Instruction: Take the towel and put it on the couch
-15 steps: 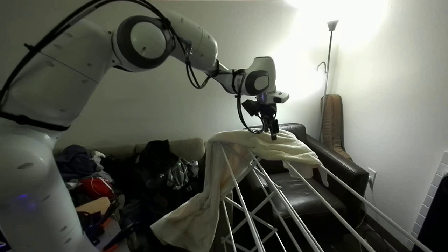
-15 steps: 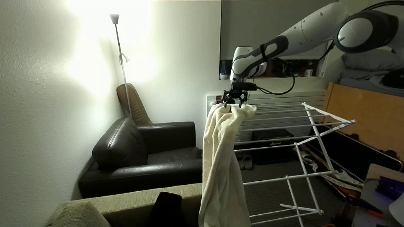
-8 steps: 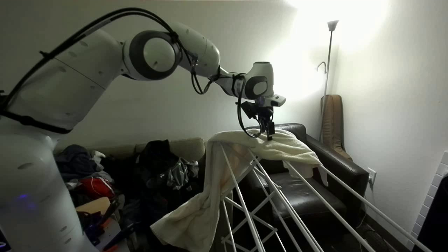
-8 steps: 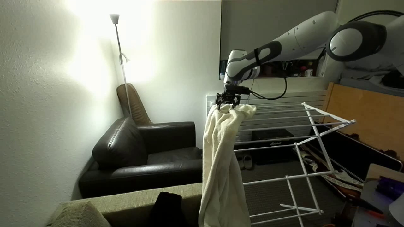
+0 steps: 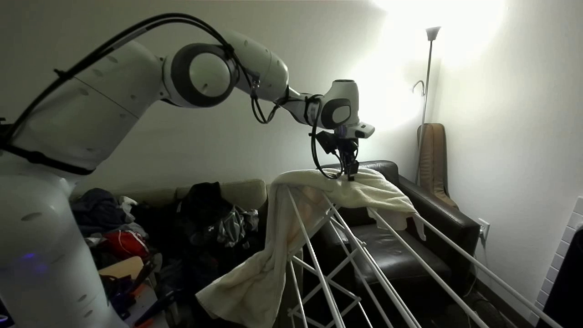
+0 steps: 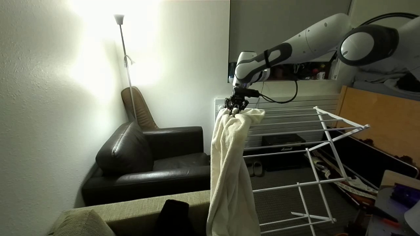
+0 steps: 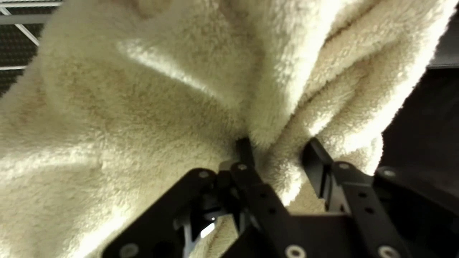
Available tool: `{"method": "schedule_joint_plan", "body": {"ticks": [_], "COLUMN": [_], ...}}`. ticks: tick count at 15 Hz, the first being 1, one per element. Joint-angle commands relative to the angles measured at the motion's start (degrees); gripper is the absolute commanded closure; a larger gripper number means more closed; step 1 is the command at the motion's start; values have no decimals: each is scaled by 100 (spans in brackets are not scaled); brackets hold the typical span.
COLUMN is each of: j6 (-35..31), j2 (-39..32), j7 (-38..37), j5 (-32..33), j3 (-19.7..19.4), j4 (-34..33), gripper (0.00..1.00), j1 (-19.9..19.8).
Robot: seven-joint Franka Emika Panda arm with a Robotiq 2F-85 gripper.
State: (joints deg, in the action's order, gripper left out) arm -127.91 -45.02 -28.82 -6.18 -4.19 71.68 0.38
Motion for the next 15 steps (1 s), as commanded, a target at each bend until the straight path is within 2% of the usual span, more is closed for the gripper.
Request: {"method": "schedule_joint_plan", "body": {"ticks": [1,5,11,15], "j6": [123,117,248,662], "j2": [-35,-16,170,428], "j7": [35,32,10,72], "j5": [-196,-232,-226,-91], "j3": [35,41,33,43], "j4": [-87,-73,-48,-240], "gripper": [91,97,94,94], "j1": [-78,-93,-51,85]}}
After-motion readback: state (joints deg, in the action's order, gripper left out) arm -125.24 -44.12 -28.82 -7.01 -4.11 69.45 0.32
